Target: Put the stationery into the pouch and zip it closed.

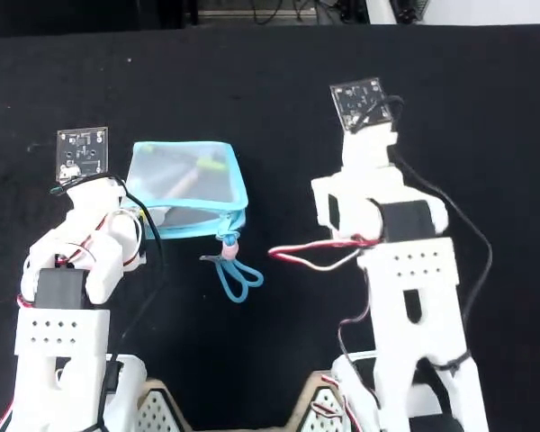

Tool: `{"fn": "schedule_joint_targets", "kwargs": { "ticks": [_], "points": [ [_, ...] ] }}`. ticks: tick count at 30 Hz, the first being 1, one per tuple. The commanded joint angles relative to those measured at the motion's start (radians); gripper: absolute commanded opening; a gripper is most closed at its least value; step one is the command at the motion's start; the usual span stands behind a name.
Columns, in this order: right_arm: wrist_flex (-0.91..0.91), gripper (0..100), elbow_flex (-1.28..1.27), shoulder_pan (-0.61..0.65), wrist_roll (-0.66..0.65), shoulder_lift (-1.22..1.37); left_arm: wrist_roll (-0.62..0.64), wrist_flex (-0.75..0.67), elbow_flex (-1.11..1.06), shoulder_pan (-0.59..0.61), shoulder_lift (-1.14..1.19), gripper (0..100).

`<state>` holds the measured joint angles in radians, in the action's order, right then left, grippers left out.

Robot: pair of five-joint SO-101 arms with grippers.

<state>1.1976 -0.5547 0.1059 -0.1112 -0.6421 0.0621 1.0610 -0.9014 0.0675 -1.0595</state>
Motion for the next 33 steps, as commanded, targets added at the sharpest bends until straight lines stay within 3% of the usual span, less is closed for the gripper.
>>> {"fn": "schedule_joint_targets", "kwargs": {
  "ticks": [1,7,18,24,33],
  "points": [
    [0.014,1.1,0.002,-0.015,-0.051,-0.008,-0.008,-0.015,0.01,0.001,-0.006,3],
    [0.006,1.2,-0.004,-0.091,-0.075,0.321,-0.006,-0.017,0.01,0.001,-0.006,3],
    [-0.087,2.8,0.17,-0.098,-0.069,0.805,-0.006,-0.014,0.01,0.001,-0.006,3],
    [0.038,20.7,0.274,-0.092,-0.077,0.877,-0.008,-0.018,0.01,0.001,-0.006,3],
    [0.239,18.1,0.492,-0.094,-0.077,1.018,-0.008,-0.015,0.01,0.001,-0.006,3]
  ]
}}
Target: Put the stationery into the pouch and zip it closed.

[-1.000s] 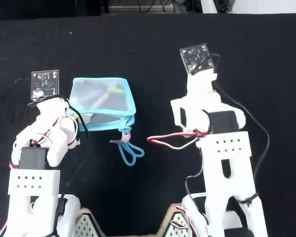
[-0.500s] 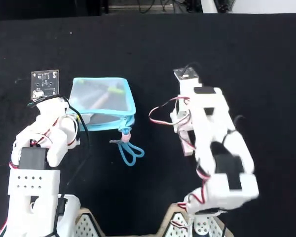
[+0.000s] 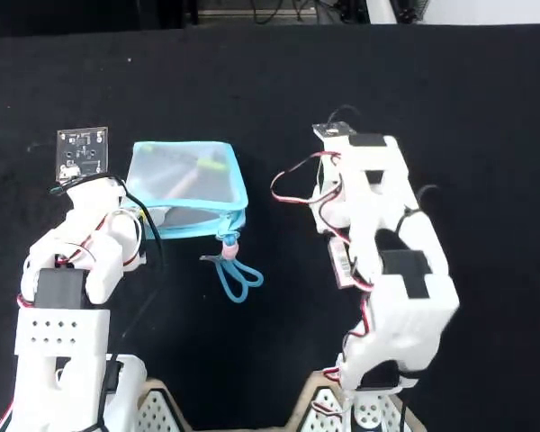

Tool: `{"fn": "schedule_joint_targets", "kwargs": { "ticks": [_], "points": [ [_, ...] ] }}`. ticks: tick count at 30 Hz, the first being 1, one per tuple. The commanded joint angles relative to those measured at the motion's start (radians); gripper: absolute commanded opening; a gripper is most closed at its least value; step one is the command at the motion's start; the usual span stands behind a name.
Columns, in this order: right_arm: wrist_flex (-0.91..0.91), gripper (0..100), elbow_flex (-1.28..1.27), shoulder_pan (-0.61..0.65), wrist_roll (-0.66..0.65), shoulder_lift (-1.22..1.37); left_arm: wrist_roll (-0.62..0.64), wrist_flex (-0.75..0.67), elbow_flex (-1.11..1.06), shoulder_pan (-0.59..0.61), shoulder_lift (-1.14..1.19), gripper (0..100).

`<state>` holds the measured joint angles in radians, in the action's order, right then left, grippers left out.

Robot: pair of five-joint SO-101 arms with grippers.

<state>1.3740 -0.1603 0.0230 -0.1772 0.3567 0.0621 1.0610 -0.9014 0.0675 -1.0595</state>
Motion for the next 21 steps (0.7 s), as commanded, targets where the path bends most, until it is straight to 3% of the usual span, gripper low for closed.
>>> {"fn": "schedule_joint_targets", "kwargs": {
  "ticks": [1,8,11,12,21],
  "points": [
    [0.077,18.1,0.116,-0.011,-0.011,0.039,-0.008,-0.014,0.01,0.001,-0.006,3],
    [0.092,17.6,0.15,-0.009,-0.011,0.122,-0.008,-0.014,0.01,0.001,-0.006,3],
    [0.087,5.3,0.153,-0.014,-0.011,0.101,-0.008,-0.014,0.01,0.001,-0.006,3],
    [0.087,0.2,0.154,-0.014,-0.009,0.079,-0.008,-0.014,0.01,0.001,-0.006,3],
    [0.218,1.0,0.148,-0.003,-0.006,-0.32,-0.008,-0.017,0.01,0.001,-0.006,3]
  ]
}}
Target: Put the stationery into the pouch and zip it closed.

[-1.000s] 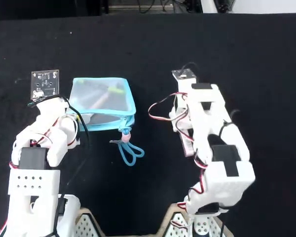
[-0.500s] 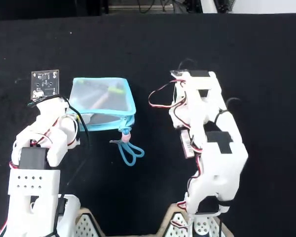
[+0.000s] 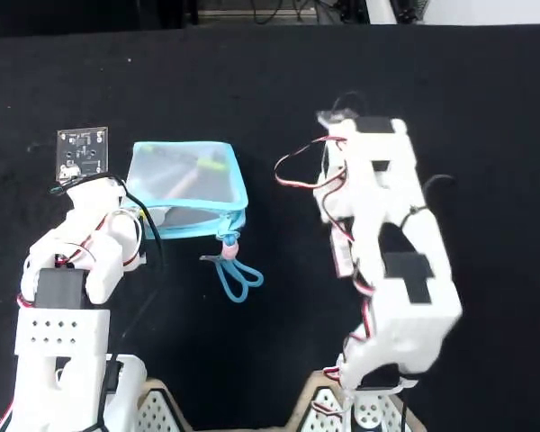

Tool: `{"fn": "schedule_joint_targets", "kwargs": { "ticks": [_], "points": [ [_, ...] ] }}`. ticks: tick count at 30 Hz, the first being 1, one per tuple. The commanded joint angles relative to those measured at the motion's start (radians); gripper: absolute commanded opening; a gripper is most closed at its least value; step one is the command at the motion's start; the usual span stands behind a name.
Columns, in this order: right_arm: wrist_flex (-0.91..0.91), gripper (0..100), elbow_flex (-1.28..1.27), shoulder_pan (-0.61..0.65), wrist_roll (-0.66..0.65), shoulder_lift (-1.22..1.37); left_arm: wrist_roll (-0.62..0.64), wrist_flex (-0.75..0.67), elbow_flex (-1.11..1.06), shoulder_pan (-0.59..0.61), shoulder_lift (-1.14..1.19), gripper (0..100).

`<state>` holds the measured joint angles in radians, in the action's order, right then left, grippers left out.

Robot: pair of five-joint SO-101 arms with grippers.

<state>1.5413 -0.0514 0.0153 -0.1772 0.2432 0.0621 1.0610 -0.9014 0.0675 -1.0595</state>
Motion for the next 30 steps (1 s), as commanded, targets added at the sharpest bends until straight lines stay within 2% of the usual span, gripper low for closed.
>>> {"fn": "schedule_joint_targets", "kwargs": {
  "ticks": [1,6,11,16,24,30],
  "points": [
    [0.064,1.0,0.039,0.011,-0.006,-0.268,-0.008,-0.015,0.01,0.001,-0.006,3],
    [0.086,1.0,0.021,0.074,-0.003,-0.573,-0.006,-0.015,0.01,0.001,-0.006,3],
    [-0.029,1.0,-0.119,0.273,-0.002,-0.88,-0.006,-0.017,0.01,0.001,-0.006,3],
    [-0.27,1.1,-0.369,0.457,-0.002,-1.159,-0.006,-0.014,0.01,0.001,-0.006,3],
    [-0.76,1.1,-0.812,0.709,-0.009,-1.535,-0.006,-0.014,0.01,0.001,-0.006,3],
    [-0.974,1.1,-0.995,0.763,-0.009,-1.601,-0.006,-0.014,0.01,0.001,-0.006,3]
  ]
}}
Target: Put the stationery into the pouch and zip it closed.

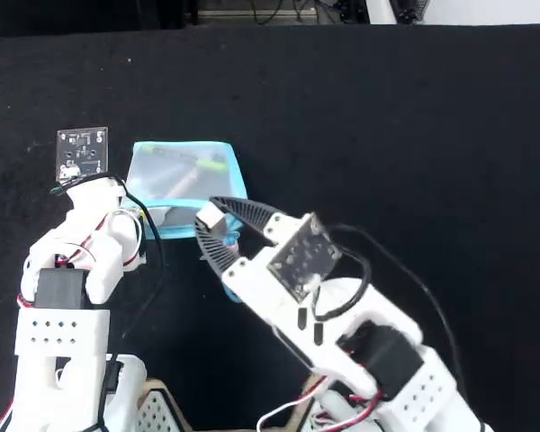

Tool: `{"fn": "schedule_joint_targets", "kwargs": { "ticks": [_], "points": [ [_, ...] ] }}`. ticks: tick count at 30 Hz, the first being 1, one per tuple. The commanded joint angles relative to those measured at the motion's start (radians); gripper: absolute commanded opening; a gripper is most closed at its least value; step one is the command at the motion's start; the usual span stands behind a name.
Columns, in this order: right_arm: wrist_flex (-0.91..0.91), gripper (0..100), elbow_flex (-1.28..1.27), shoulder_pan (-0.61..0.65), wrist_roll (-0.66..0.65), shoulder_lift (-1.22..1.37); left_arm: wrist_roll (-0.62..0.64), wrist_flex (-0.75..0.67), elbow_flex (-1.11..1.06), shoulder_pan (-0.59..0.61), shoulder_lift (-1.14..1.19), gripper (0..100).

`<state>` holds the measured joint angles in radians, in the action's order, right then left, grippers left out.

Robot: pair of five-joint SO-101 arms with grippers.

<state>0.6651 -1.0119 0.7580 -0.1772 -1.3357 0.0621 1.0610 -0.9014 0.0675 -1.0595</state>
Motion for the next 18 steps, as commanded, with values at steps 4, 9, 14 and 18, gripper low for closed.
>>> {"fn": "schedule_joint_targets", "kwargs": {
  "ticks": [4,9,14,18],
  "points": [
    [-0.195,1.1,-0.087,0.02,-0.006,0.019,-0.006,-0.014,0.01,0.001,-0.006,3],
    [-0.445,1.1,-0.199,0.02,-0.009,0.076,-0.006,-0.014,0.01,0.001,-0.006,3],
    [-0.657,1.1,-0.326,0.014,-0.011,0.139,-0.006,-0.012,0.01,0.001,-0.006,3],
    [-0.735,1.1,-0.395,0.005,-0.011,0.171,-0.006,-0.012,0.01,0.001,-0.006,3]
  ]
}}
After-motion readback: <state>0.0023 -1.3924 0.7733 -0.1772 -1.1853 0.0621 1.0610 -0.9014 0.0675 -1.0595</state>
